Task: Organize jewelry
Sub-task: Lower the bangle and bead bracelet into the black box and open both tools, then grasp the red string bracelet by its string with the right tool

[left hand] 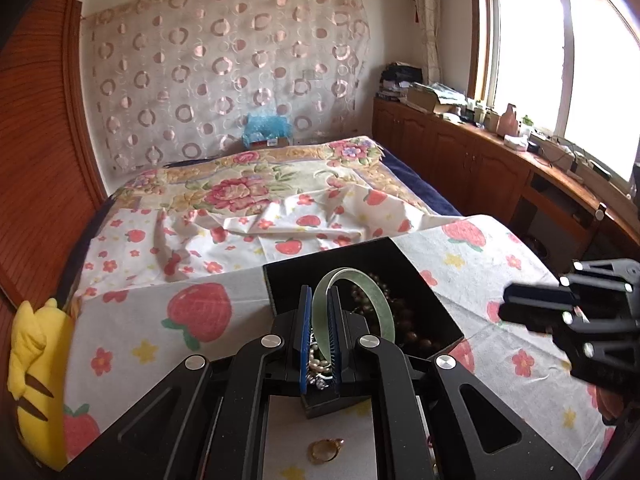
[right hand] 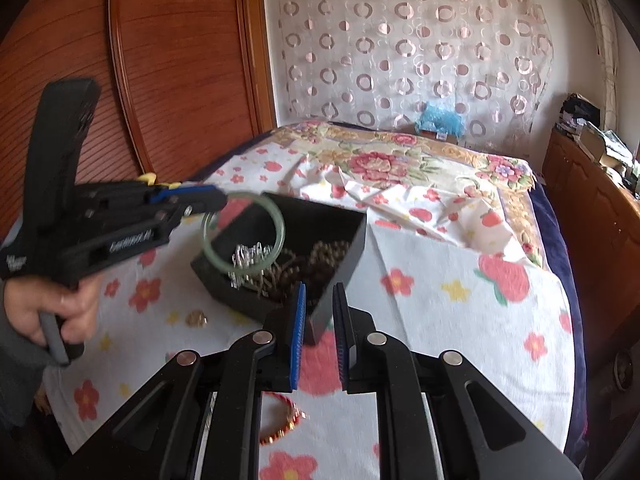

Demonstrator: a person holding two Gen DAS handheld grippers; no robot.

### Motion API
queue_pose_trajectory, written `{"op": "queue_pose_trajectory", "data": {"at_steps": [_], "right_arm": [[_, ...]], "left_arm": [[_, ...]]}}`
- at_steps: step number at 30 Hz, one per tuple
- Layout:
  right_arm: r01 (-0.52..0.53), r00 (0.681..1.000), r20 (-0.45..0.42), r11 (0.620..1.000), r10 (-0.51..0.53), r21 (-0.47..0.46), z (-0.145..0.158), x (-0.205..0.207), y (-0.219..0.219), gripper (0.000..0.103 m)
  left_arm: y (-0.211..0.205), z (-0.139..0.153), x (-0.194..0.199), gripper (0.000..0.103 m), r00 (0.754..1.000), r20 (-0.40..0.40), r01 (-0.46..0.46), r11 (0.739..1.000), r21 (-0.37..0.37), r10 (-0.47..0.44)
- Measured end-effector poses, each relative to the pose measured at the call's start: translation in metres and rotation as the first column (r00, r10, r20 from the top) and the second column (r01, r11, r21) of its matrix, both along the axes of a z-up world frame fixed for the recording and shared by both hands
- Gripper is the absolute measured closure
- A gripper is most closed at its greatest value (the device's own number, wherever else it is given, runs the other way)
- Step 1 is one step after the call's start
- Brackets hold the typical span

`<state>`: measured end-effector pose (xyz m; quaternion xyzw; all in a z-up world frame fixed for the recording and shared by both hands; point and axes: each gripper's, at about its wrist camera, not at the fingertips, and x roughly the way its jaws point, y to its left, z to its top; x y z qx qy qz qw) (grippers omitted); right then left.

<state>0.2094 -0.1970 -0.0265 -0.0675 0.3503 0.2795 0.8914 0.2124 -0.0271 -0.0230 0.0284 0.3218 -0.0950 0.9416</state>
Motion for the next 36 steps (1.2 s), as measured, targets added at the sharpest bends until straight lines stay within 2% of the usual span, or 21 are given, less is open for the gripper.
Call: {"op": "queue_pose_trajectory", "data": {"at_steps": [13,20,21,24,29,36], "right_arm": [[-0.006,0.999,-0.040,1.000,0.006,-0.004,-0.025,-0.020,-0.015,0.087],[-0.024,0.997,-0.072,1.000,0.023,-0.016,-0.039,-0.033,-0.015,0.087],[-0.026,0.997,-0.075,0.999,0.025,-0.018,-0.041,-0.034,-0.014,0.087],[-0.038,0.995,-0.090,0.999,0.036,-0.020,-0.047,-0.036,-0.013,0.076],[-0.062,0.991,-0.124,0.997,0.055,-0.055,-0.063,-0.040,-0.006,0.076],[-0.073,0.989,-0.139,0.991,0.058,-0.109,-0.076,-0.040,0.003,0.076]], "left_arm": [[-0.018,-0.001,0.007,0.096,1.000,-0.012,0.023,1.000,0.009,-0.023],[-0.017,0.001,-0.009,0.096,0.999,-0.008,0.041,0.999,0.012,-0.041],[-0.016,0.001,-0.015,0.096,0.999,-0.003,0.044,0.999,0.018,-0.044],[-0.012,0.000,-0.028,0.096,0.999,0.002,0.052,0.998,0.021,-0.052],[0.001,-0.009,-0.050,0.095,0.998,-0.013,0.055,0.998,0.020,-0.055],[0.020,-0.037,-0.064,0.095,0.996,-0.079,0.033,0.999,0.027,-0.031]]}}
